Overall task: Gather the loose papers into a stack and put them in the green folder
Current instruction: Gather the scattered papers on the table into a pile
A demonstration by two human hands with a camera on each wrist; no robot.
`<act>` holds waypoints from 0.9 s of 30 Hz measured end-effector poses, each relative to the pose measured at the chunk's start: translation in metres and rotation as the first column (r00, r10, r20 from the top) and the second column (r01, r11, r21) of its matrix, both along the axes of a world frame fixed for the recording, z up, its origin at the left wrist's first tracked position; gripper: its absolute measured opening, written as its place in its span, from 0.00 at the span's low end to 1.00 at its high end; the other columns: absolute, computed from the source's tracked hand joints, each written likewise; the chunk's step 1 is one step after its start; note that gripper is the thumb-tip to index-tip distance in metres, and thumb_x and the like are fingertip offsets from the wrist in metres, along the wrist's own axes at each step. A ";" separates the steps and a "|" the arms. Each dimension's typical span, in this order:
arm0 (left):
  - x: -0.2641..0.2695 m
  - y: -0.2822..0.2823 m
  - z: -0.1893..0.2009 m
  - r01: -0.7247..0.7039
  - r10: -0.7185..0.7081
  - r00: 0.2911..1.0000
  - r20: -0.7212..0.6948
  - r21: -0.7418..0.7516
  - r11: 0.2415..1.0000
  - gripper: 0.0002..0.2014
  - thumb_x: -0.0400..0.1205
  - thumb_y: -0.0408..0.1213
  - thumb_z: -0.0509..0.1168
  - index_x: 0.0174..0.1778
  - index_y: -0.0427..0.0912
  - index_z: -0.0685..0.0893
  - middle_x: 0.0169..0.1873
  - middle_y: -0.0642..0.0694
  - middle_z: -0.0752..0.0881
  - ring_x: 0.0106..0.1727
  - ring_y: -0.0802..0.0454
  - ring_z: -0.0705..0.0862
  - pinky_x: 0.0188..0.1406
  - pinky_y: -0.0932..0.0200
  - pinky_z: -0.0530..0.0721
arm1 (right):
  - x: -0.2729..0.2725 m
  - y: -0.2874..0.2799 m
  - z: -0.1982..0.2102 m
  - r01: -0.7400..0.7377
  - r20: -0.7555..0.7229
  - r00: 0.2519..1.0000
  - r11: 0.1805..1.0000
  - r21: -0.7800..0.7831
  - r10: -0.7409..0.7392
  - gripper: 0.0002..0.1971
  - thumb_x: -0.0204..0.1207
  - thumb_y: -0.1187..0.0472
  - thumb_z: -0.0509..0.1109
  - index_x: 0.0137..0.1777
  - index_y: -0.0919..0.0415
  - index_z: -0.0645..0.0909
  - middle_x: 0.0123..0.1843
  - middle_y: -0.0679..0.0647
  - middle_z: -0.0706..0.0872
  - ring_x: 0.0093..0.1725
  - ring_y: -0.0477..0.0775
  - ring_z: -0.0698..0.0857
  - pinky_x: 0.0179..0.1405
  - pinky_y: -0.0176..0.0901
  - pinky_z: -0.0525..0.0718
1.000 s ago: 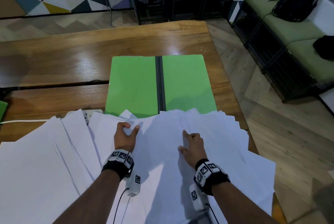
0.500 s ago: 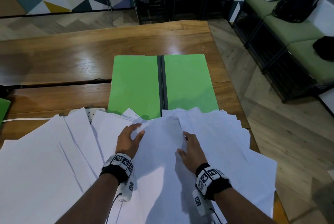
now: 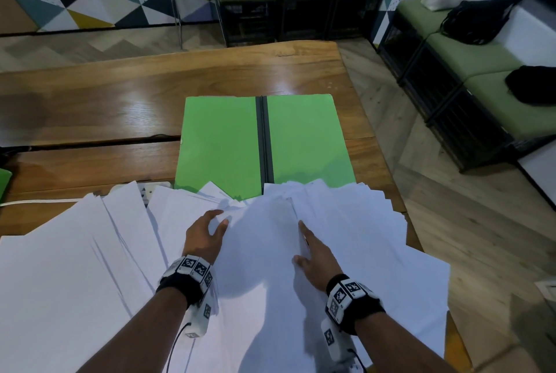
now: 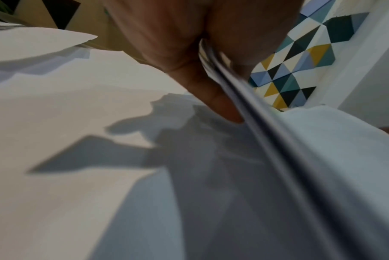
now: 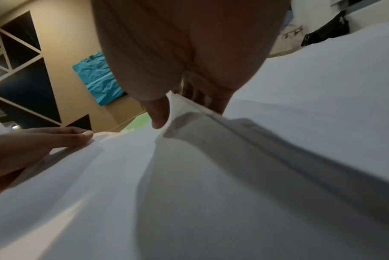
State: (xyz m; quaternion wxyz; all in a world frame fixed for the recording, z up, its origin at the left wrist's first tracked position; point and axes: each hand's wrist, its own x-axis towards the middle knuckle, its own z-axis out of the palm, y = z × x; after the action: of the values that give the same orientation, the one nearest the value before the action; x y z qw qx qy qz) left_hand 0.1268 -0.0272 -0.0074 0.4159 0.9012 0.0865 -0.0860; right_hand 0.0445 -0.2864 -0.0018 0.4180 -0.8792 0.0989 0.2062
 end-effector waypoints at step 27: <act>-0.059 0.006 0.002 -0.406 0.347 0.881 -0.323 -0.138 0.903 0.24 0.78 0.35 0.71 0.70 0.36 0.76 0.59 0.33 0.84 0.58 0.34 0.83 0.56 0.48 0.79 | 0.022 -0.005 -0.006 0.322 -0.135 0.924 0.917 -0.235 -0.359 0.34 0.75 0.53 0.71 0.78 0.60 0.62 0.74 0.60 0.71 0.74 0.62 0.70 0.70 0.55 0.74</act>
State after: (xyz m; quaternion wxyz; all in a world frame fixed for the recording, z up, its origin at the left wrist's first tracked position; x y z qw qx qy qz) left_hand 0.0674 -0.0214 -0.0057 0.4963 0.7975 0.3118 -0.1431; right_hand 0.0662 -0.2919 -0.0077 0.3426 -0.8658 0.3081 0.1951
